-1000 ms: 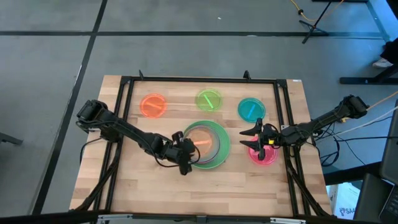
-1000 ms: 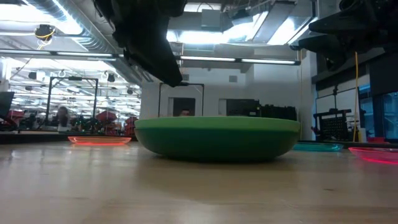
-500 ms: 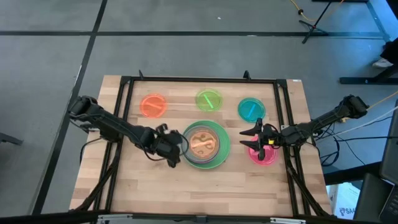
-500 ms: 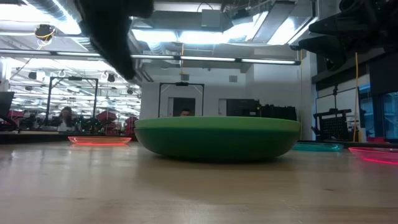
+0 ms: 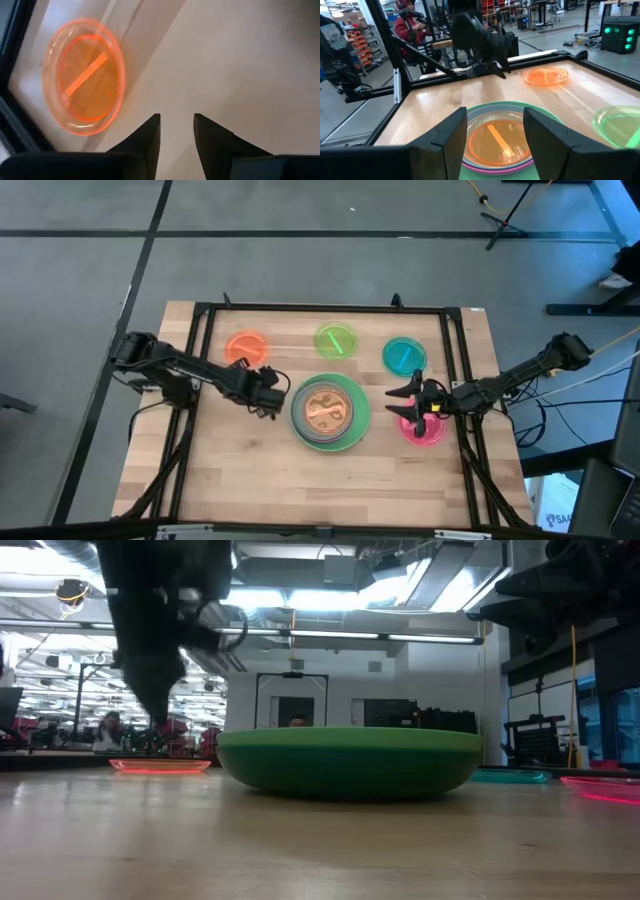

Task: Stack plastic plates
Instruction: Stack the orange plate on top of the orange plate

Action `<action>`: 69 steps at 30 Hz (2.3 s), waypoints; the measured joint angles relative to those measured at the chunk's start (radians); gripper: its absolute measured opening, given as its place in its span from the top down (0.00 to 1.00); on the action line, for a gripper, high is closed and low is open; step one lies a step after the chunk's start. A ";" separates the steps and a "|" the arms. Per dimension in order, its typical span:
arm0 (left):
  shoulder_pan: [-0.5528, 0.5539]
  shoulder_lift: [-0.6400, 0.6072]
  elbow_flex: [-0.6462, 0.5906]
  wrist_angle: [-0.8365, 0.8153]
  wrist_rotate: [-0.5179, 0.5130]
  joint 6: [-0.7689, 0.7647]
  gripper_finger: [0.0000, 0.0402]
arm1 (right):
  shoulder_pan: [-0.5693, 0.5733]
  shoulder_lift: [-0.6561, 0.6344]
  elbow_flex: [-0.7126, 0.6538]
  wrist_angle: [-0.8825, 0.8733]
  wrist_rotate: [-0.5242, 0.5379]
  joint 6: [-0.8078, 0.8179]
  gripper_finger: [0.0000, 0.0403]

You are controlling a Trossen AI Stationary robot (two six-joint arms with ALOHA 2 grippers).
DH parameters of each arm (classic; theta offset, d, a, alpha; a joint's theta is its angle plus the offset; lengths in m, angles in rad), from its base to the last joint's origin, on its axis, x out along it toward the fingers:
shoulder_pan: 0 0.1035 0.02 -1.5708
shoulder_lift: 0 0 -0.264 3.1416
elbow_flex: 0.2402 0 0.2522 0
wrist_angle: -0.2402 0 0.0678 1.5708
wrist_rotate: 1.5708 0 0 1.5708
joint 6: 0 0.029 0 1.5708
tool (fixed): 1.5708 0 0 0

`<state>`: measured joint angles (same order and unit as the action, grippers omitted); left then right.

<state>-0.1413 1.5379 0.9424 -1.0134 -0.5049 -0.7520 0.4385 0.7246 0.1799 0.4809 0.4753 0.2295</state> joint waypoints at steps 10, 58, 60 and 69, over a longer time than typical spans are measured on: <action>0.190 0.000 -0.213 0.208 -0.012 0.304 0.73 | 0.000 0.000 0.000 -0.013 0.059 -0.004 0.53; 0.005 0.002 -0.003 0.472 -0.032 0.501 0.99 | 0.000 0.000 0.000 -0.012 0.094 -0.026 0.53; -0.026 0.000 0.013 0.525 -0.032 0.512 0.99 | 0.000 0.000 0.000 -0.012 0.093 -0.026 0.53; -0.128 0.000 0.020 0.804 -0.021 0.572 0.98 | 0.000 0.000 0.000 -0.012 0.093 -0.026 0.53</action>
<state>-0.2695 1.5379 0.9627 -0.2090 -0.5256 -0.1801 0.4385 0.7250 0.1799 0.4690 0.5686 0.2039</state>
